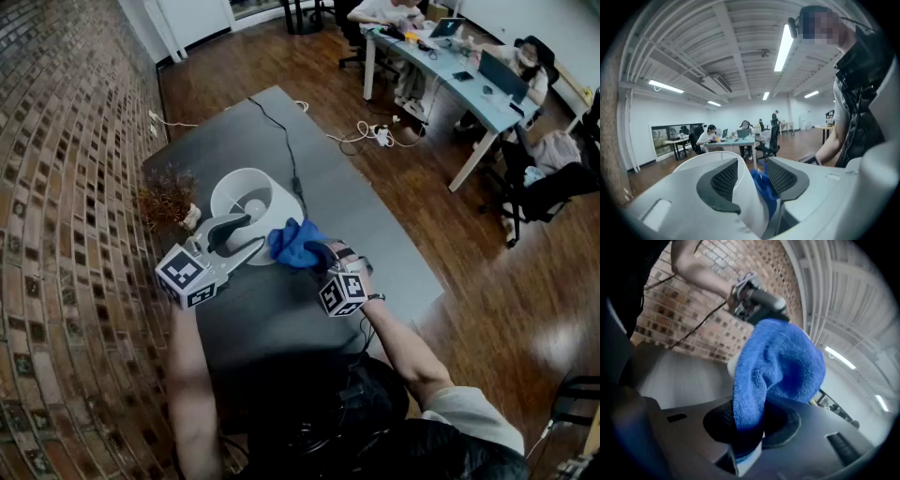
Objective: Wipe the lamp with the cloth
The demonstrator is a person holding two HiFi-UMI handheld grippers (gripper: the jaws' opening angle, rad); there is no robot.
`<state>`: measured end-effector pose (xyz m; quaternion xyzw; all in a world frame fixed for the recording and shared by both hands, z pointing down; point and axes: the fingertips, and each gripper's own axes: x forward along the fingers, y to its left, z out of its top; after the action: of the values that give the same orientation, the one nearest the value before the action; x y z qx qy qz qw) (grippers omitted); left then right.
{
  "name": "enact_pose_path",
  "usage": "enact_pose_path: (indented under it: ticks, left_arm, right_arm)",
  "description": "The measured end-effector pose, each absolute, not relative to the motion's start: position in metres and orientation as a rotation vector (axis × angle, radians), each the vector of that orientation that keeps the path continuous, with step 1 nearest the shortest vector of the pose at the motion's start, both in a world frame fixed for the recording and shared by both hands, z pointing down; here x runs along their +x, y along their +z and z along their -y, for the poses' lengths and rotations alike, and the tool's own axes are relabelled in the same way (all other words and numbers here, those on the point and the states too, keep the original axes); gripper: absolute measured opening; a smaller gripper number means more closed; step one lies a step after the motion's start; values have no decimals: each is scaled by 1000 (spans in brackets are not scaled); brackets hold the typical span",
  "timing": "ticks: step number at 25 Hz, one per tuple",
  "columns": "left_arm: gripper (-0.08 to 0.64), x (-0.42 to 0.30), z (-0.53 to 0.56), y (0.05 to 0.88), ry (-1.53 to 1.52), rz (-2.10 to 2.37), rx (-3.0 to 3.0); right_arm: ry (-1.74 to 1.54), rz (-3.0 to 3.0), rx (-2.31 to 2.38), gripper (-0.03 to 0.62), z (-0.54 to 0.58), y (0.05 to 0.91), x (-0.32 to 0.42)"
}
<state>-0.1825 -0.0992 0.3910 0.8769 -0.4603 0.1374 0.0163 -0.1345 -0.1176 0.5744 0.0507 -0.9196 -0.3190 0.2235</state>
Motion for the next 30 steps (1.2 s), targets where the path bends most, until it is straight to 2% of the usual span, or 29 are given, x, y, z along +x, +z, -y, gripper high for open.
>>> enact_pose_path:
  ticks: [3,5,10,12,16,19,22,24,26,30]
  left_arm:
    - [183,-186,96,383,258,1385,2742]
    - [183,-189,93,376,115,1327,2757]
    - [158,-235,88,333,-459,1187,2668]
    - [160,-248,96,337,-439,1166,2622]
    - [135,-235,102,358,-266,1099,2639]
    - [118,-229,101,362,-151,1106,2683]
    - [118,-230,97,363,-182,1083,2687]
    - [118,-233,96,361,-241,1059,2675]
    - [118,-236,99,358,-284,1033,2670]
    - [101,-239,101,353,-337,1024,2654]
  right_arm:
    - [-708,2518,229,84,123,585,-110]
    - [-700,2609,333,84,127,533,-108]
    - [-1112,2712,588,84,124,370,-136]
    - [-1297,2609,593,84,117,364,-158]
    - [-1503,2381,429,84,91,442,-181]
    - [-1473,2284,264,84,76,522,-172]
    - [-1354,2218,95,84,60,579,-150]
    - [-1319,2264,112,84,51,560,-142]
    - [-1364,2342,252,84,51,498,-149]
    - [-1650,2291,660,84,68,374,-181]
